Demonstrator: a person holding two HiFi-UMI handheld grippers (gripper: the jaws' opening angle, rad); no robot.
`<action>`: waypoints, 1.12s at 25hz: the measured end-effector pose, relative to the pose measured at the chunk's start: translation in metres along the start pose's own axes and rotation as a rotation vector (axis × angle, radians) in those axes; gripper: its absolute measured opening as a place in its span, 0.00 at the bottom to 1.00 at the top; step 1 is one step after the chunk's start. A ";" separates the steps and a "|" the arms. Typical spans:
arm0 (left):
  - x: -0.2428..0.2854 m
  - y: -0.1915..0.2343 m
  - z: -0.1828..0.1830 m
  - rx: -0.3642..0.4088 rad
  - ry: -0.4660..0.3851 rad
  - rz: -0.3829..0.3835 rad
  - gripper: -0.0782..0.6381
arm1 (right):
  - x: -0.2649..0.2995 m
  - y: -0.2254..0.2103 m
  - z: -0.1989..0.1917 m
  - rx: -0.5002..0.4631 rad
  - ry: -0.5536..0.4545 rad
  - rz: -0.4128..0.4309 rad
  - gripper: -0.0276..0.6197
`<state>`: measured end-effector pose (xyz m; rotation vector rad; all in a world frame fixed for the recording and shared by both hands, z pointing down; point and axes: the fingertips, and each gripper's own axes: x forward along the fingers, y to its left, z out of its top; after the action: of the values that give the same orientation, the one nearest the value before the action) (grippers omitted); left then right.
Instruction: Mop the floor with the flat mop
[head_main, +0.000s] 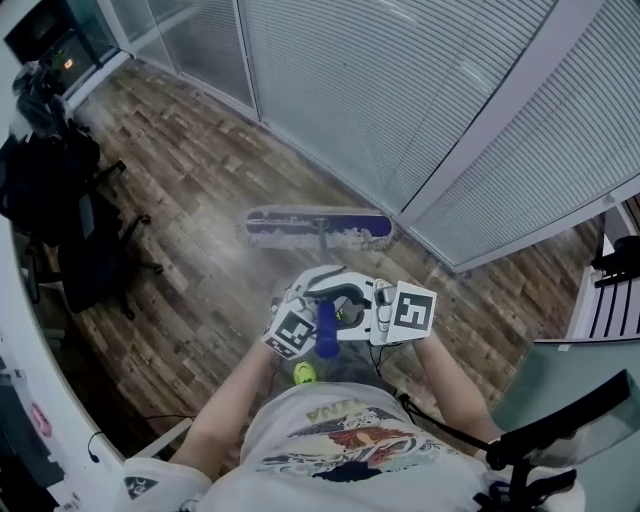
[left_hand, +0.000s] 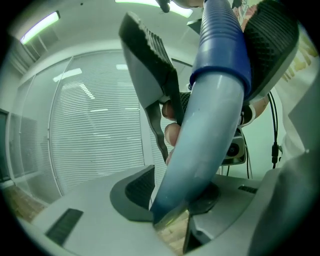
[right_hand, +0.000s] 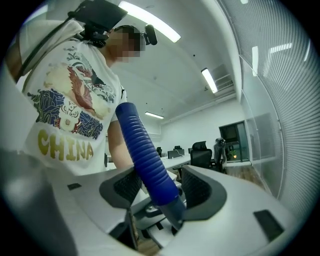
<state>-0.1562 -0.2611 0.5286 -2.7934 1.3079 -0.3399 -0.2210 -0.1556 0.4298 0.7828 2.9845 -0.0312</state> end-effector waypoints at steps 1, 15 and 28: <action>0.011 0.014 0.001 0.001 0.003 0.004 0.28 | -0.007 -0.017 0.002 0.001 -0.008 0.003 0.43; 0.093 0.111 -0.006 0.001 0.087 0.012 0.28 | -0.051 -0.132 -0.008 0.011 0.066 0.055 0.42; -0.028 -0.013 -0.009 -0.039 0.057 -0.006 0.28 | 0.025 0.025 -0.020 0.030 0.136 0.041 0.43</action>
<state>-0.1659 -0.2315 0.5344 -2.8401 1.3321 -0.4010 -0.2316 -0.1209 0.4480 0.8843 3.1003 -0.0221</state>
